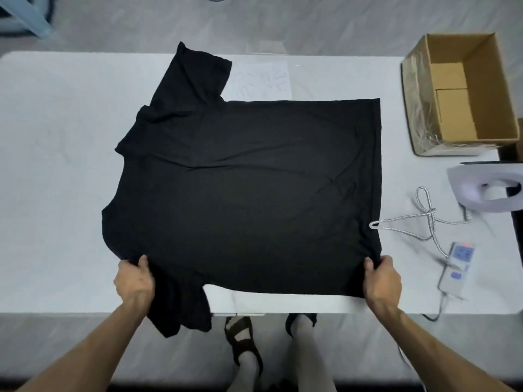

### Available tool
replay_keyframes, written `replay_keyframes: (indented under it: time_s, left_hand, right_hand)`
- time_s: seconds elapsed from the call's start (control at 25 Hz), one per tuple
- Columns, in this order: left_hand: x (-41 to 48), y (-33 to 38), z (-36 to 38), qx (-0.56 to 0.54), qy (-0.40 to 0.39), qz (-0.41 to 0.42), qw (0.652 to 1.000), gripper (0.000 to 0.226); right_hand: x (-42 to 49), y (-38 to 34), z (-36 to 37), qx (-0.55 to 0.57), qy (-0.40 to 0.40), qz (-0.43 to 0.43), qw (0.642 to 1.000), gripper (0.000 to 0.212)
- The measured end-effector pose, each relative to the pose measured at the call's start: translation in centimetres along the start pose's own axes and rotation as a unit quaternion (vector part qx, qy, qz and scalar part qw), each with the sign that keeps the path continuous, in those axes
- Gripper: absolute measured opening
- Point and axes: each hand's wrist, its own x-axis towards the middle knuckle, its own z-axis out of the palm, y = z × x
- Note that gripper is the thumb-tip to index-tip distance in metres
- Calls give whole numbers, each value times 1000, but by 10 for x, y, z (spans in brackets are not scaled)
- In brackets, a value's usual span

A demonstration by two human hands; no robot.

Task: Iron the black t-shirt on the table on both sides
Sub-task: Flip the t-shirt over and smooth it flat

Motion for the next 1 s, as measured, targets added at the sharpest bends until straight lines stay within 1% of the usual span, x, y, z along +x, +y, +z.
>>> replay_keyframes:
  time_s: [0.04,0.12,0.2,0.24,0.28,0.32,0.36,0.4,0.44,0.48,0.52,0.56,0.6,0.64,0.72,0.8,0.88,0.92,0.96,1.0]
  left_hand:
    - [-7,-4,-4,-20,9,6,1000,37]
    - [-16,-21,-13,-22,8,6,1000,33]
    - [-22,-41,-17,11,-25,-8,1000,31]
    - [-25,-47,-17,45,-51,-3,998,32]
    - [-26,-49,-15,84,-62,8,994,35]
    - [-26,-48,-14,125,-52,30,990,40]
    - [-23,-42,-12,158,-23,72,985,48]
    - [-21,-33,-12,178,6,137,974,57]
    - [-17,-21,-12,194,20,214,957,65]
    - [-12,-6,-10,214,14,290,933,70]
    - [-6,10,-6,244,-9,351,904,69]
    - [-1,25,-1,280,-39,386,878,64]
    - [5,37,4,307,-75,386,866,57]
    - [11,50,6,324,-105,361,868,49]
    - [22,71,3,356,-136,309,871,31]
    - [37,99,-2,366,-114,303,872,24]
    - [59,139,-4,302,-73,330,891,24]
    - [71,164,-2,253,-51,341,904,27]
    - [85,189,3,215,-27,354,910,34]
    - [97,213,11,202,-9,367,908,43]
  right_hand:
    - [-1,1,-5,-12,22,-6,1000,23]
    - [-8,6,-14,-50,56,-5,997,19]
    - [-9,11,-18,-85,64,-32,994,20]
    - [-7,11,-15,-103,68,-62,990,29]
    - [-4,7,-9,-121,76,-96,985,42]
    - [-4,0,0,-116,87,-127,981,52]
    - [-6,-13,9,-93,85,-156,980,56]
    - [-11,-30,20,-91,74,-208,971,58]
    - [-18,-50,33,-123,55,-294,946,61]
    - [-24,-70,48,-168,26,-382,908,60]
    - [-26,-91,62,-188,-7,-447,874,57]
    - [-27,-110,72,-195,-51,-480,854,52]
    - [-30,-129,77,-202,-93,-483,847,47]
    - [-29,-144,80,-215,-121,-474,845,42]
    - [-20,-171,75,-244,-137,-437,855,27]
    - [3,-214,69,-237,-146,-410,869,20]
    - [31,-278,74,-186,-146,-431,871,20]
    - [48,-315,83,-149,-151,-430,877,22]
    - [64,-354,93,-95,-168,-413,890,26]
    - [78,-388,103,-35,-198,-375,905,33]
